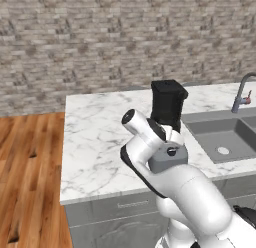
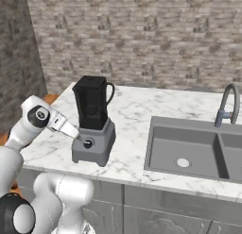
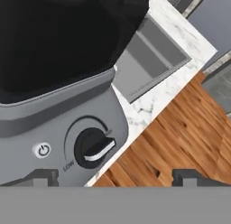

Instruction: Open the blender lid, put the kiwi in the blender, close the lid, and start the blender.

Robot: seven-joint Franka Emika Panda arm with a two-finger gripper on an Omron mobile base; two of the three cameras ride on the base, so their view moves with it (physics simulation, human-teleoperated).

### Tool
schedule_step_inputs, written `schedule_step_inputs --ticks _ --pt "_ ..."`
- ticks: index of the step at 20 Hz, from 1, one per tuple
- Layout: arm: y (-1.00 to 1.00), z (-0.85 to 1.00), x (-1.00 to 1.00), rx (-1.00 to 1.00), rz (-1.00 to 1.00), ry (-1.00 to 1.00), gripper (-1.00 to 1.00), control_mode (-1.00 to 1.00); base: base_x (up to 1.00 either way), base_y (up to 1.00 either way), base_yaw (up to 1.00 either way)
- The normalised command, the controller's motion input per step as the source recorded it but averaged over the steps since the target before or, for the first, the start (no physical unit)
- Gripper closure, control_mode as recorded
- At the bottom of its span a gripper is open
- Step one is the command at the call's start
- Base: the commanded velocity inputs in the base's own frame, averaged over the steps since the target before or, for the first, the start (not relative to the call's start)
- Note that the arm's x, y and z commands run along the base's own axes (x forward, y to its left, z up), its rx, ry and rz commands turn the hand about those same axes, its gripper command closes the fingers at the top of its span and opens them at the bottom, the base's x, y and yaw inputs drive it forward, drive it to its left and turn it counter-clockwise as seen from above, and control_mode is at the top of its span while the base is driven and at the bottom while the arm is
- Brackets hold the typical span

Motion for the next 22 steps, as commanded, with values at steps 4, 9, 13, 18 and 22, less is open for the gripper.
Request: schedule_step_inputs --ticks 4,9,13,18,22 --pt "0.0 -0.15 0.16 -0.01 0.0 0.05 -1.0 -1.0 0.0 0.0 0.0" --pt "-0.01 -0.18 0.07 0.0 0.0 -0.03 -1.0 -1.0 0.0 0.0 0.0" --pt "-0.09 -0.14 0.03 0.0 0.0 -0.02 -1.0 -1.0 0.0 0.0 0.0" --pt "-0.18 -0.03 0.0 0.0 0.0 -0.01 -1.0 -1.0 0.0 0.0 0.0" --pt "-0.26 0.0 0.0 0.0 0.0 0.0 -1.0 -1.0 0.0 0.0 0.0"
